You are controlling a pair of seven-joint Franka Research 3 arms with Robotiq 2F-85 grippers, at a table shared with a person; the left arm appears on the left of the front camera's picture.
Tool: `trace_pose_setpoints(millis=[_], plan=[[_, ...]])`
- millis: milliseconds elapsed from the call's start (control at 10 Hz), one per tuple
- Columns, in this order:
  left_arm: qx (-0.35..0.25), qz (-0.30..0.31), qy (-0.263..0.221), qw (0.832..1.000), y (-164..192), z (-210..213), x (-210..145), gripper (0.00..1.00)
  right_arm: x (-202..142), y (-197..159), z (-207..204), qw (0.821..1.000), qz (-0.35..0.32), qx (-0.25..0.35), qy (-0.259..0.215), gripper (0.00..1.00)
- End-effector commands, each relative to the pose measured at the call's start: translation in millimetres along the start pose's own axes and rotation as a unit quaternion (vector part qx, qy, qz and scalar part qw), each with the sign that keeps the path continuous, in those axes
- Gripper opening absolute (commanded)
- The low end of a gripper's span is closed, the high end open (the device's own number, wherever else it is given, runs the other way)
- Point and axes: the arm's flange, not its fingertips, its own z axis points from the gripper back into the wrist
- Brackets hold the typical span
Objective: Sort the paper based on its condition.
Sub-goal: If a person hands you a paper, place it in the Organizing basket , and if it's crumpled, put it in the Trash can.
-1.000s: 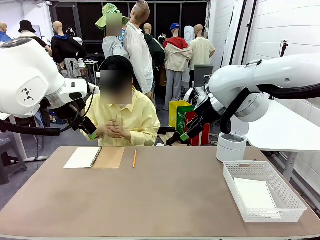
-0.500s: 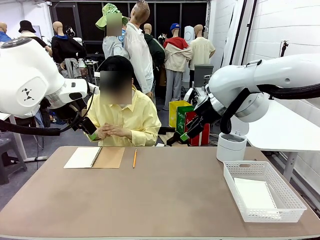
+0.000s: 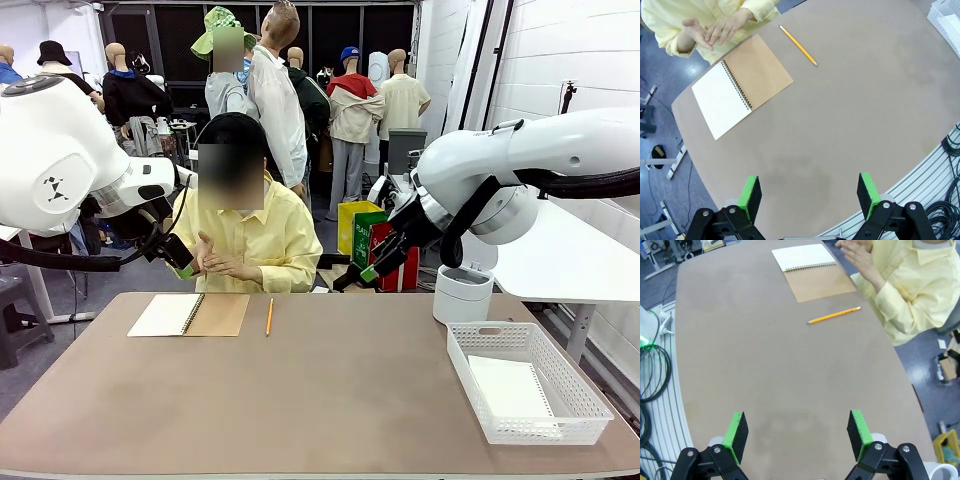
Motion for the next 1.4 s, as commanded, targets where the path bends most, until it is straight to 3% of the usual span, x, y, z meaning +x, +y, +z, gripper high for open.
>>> trace_pose_setpoints(millis=[0, 1300], plan=[[-0.002, 0.001, -0.005, 1.000, 1.2, -0.9, -0.7, 1.00, 0.5, -0.1, 0.2, 1.000, -0.001, -0.001, -0.001, 1.00], [-0.002, 0.001, -0.005, 1.000, 1.2, -0.9, -0.7, 1.00, 0.5, -0.1, 0.2, 1.000, -0.001, -0.001, -0.001, 1.00]])
